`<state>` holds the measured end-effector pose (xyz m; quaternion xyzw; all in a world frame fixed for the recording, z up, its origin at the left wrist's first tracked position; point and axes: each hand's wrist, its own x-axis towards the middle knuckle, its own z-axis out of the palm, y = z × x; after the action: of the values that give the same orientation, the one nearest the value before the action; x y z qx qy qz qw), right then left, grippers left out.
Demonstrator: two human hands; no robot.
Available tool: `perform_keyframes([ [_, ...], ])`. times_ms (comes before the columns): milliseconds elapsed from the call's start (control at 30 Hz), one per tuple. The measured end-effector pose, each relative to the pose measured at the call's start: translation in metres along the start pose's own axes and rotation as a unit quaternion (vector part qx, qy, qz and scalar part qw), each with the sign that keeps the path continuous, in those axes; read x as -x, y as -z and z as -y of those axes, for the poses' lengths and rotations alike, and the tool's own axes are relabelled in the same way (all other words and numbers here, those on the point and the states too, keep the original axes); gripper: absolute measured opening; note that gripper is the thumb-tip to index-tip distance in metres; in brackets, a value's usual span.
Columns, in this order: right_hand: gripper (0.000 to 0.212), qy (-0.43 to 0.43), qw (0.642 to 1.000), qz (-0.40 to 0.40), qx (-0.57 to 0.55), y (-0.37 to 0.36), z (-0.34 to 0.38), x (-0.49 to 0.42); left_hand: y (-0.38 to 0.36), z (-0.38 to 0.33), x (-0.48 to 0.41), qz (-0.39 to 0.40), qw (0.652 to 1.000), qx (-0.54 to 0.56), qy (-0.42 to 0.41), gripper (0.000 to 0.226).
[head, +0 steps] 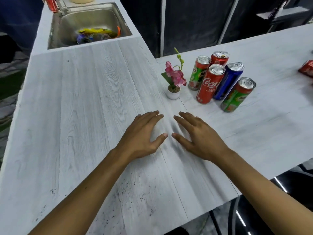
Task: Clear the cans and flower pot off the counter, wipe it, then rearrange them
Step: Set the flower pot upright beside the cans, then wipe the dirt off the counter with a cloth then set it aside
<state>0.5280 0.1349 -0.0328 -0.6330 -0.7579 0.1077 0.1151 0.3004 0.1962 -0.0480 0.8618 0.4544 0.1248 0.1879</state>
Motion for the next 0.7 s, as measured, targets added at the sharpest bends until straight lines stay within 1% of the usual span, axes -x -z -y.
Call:
perform_keyframes([
  [233, 0.068, -0.045, 0.999, -0.009, -0.004, -0.007, 0.011, 0.041, -0.006, -0.008, 0.024, 0.021, 0.999, 0.002, -0.045, 0.071],
  [367, 0.067, -0.088, 0.995, -0.032, -0.015, -0.009, 0.019, 0.076, -0.01, -0.018, 0.04, 0.03, 0.996, 0.002, -0.081, 0.071],
  [700, 0.065, -0.201, 0.976, -0.088, -0.009, -0.006, 0.036, 0.185, -0.027, -0.079, 0.073, 0.064, 0.978, 0.035, -0.197, 0.067],
])
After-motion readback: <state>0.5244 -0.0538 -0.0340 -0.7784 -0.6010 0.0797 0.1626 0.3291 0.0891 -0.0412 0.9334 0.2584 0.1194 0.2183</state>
